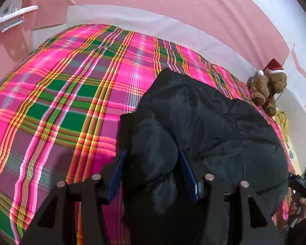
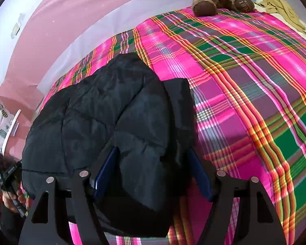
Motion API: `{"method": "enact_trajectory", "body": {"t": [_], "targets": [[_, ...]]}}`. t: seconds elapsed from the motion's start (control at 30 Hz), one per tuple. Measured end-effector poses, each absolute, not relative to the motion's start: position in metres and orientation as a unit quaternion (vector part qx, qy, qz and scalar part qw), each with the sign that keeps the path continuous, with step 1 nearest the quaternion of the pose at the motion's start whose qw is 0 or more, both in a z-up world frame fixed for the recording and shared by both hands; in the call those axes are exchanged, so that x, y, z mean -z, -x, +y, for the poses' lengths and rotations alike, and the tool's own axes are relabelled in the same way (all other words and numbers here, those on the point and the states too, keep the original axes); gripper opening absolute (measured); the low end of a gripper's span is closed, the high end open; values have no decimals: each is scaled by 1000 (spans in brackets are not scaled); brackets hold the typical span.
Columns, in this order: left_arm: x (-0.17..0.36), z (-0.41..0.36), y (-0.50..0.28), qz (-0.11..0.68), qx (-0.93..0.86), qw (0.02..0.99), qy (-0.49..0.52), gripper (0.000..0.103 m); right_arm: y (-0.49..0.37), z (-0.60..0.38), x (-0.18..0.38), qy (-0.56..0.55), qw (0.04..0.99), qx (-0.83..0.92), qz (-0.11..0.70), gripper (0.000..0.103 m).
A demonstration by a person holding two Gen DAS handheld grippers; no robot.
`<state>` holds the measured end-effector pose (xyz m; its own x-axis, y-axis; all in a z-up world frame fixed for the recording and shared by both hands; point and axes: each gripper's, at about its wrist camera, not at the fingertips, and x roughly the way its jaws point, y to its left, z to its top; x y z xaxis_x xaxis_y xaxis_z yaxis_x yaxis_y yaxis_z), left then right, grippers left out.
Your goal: Fold large clothes
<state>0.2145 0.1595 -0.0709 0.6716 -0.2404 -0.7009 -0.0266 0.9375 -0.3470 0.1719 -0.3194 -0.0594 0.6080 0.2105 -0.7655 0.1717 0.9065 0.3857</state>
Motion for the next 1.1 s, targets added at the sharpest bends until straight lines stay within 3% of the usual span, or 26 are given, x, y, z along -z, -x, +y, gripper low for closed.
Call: {"method": "enact_trajectory", "body": {"t": [0.5, 0.67, 0.9, 1.1], "targets": [[86, 154, -250, 420, 76, 891, 158, 61, -196, -325, 77, -232, 859, -25, 456, 76], [92, 156, -260, 424, 80, 887, 167, 68, -208, -333, 86, -260, 849, -33, 459, 80], [100, 169, -247, 418, 90, 877, 220, 71, -201, -339, 91, -285, 836, -53, 466, 80], [116, 178, -266, 438, 111, 851, 268, 84, -217, -340, 99, -294, 827, -70, 473, 80]]}}
